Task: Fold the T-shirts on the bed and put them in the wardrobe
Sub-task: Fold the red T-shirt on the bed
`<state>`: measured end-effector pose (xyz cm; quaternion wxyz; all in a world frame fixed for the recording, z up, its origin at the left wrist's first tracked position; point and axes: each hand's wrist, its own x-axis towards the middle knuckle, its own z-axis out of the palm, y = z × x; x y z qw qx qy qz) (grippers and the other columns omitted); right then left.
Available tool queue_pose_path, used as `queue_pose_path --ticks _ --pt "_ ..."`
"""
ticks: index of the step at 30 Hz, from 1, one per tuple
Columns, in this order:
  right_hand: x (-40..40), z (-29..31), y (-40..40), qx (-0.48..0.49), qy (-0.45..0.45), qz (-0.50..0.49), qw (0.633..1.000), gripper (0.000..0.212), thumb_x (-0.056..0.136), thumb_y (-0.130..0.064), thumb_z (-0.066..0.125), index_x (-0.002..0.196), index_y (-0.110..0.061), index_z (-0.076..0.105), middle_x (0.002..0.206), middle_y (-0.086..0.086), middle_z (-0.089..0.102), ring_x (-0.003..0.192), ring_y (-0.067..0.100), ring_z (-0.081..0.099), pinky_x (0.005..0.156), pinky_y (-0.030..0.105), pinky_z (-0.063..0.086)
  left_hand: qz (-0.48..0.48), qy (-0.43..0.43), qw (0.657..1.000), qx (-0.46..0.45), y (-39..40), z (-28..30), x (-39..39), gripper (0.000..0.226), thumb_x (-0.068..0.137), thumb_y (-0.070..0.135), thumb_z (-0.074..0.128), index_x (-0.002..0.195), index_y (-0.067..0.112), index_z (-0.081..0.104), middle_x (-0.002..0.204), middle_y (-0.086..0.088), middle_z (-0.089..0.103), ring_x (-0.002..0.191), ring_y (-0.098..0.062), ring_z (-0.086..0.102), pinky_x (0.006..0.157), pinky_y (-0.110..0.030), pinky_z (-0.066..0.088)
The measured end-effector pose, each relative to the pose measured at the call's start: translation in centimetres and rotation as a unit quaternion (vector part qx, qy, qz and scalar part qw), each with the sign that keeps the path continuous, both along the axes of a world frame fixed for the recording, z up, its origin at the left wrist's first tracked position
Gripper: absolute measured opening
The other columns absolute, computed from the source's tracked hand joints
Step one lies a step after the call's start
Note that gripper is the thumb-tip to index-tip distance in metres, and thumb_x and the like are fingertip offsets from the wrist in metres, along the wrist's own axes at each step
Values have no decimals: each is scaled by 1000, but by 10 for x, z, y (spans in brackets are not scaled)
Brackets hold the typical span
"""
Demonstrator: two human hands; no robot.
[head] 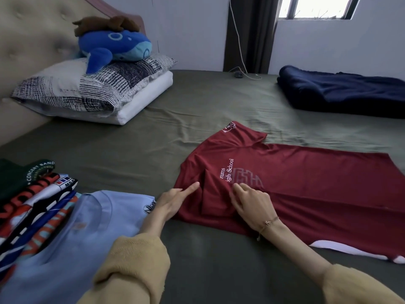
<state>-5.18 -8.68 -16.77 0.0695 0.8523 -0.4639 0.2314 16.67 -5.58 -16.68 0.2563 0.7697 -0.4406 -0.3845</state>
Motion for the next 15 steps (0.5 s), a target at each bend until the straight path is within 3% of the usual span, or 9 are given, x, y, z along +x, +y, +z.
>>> queue_pose_path --ticks 2,4,6,8,10,11,13,15 --pt "-7 -1 -2 64 -1 -50 997 18 91 -31 49 95 -14 55 88 0 60 76 26 66 57 32 43 1 -70 998 7 0 2 -9 100 56 89 52 124 17 60 129 -5 60 123 -26 51 104 -35 37" --pt "-16 -5 0 47 -23 -69 996 15 83 -25 58 89 -12 57 86 2 58 77 25 63 53 30 43 -2 -155 988 7 -1 2 -16 100 60 81 61 133 12 51 135 -8 55 126 -27 48 102 -34 37" --pt "-23 -14 0 17 21 -84 996 24 79 -30 50 91 -12 63 92 5 60 83 24 61 56 32 48 -11 -179 984 11 0 1 -18 104 61 76 65 139 12 44 140 -9 49 130 -27 45 104 -35 36" --pt "-30 -20 -1 54 52 -93 993 47 82 -38 35 107 -13 66 111 9 63 99 25 62 75 42 51 -10 -170 985 11 0 0 -16 103 62 73 67 142 12 40 143 -8 47 133 -26 42 107 -36 34" --pt "-33 -22 0 119 64 -111 985 70 84 -50 14 132 -18 53 138 6 50 127 20 49 99 54 37 -9 -168 986 15 0 -2 -13 103 63 72 67 142 12 40 143 -8 46 133 -26 42 107 -36 34" --pt "-39 -21 1 146 85 -115 979 82 80 -56 -1 144 -22 36 151 1 33 139 15 31 109 55 21 -10 -173 985 13 0 0 -17 103 64 73 67 142 12 40 143 -9 47 133 -27 42 107 -36 34" --pt "-40 -23 -3 194 100 -106 970 94 66 -60 -20 151 -27 6 158 -10 3 145 6 0 113 54 -3 -7 -187 982 11 -2 -1 -16 101 65 72 66 141 10 41 142 -10 48 132 -27 43 105 -35 35" --pt "-45 -18 -6 229 88 -103 964 89 71 -63 -19 150 -26 -4 158 -11 -6 144 3 -8 112 54 -8 -4 -218 976 12 -1 0 -20 97 67 72 64 137 8 44 138 -12 51 128 -29 47 101 -35 38"
